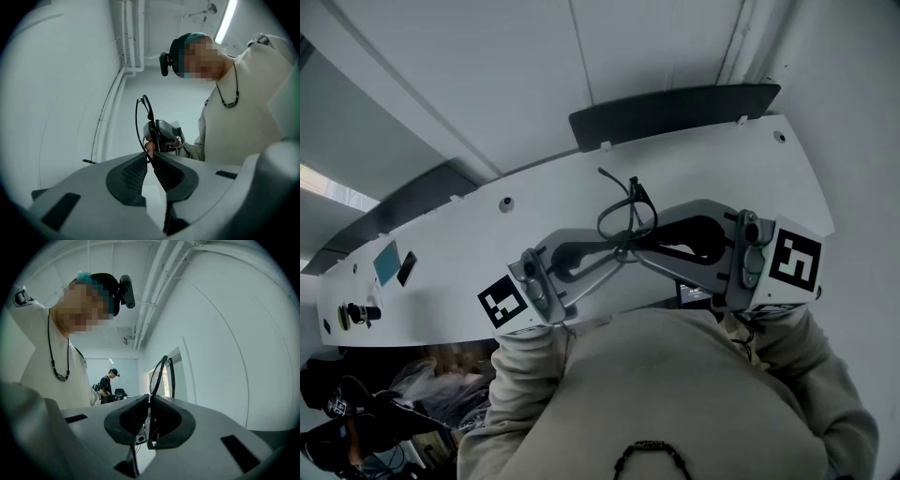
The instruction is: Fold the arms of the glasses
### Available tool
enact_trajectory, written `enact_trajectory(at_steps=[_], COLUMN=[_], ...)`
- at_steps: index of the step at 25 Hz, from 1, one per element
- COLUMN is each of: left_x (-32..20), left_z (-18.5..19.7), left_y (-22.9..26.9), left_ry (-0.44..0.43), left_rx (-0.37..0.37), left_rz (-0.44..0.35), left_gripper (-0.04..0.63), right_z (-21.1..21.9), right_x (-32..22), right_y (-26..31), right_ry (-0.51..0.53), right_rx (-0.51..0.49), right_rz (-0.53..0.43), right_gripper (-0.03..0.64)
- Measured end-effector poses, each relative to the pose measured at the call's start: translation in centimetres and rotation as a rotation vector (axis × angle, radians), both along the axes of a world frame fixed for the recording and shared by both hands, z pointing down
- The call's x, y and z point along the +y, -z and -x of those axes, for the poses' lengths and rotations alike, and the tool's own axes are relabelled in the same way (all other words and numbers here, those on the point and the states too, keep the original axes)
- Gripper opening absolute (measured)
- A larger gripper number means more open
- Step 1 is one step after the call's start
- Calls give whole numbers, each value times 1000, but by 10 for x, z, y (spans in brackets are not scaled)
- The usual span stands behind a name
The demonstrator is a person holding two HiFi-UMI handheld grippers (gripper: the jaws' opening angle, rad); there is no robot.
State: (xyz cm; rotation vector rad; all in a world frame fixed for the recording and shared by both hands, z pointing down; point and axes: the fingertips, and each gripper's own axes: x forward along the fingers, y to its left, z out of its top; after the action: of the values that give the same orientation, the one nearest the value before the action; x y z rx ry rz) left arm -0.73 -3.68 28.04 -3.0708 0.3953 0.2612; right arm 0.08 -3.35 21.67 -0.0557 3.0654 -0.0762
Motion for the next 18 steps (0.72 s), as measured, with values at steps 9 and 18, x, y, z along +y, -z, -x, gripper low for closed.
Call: enact_trajectory(at_steps=[9,18], left_x=[9,-3], left_z=[0,-4], left_y=[0,-7], left_ry=[-53,7], left_rx=[43,13], left_rz=[21,39], left_gripper=[34,64], right_z=[0,4], right_x=[0,1], right_y=[-3,-3], right_ry=[10,20], right_rx=[-3,42], right_rz=[28,-7], right_gripper=[52,51])
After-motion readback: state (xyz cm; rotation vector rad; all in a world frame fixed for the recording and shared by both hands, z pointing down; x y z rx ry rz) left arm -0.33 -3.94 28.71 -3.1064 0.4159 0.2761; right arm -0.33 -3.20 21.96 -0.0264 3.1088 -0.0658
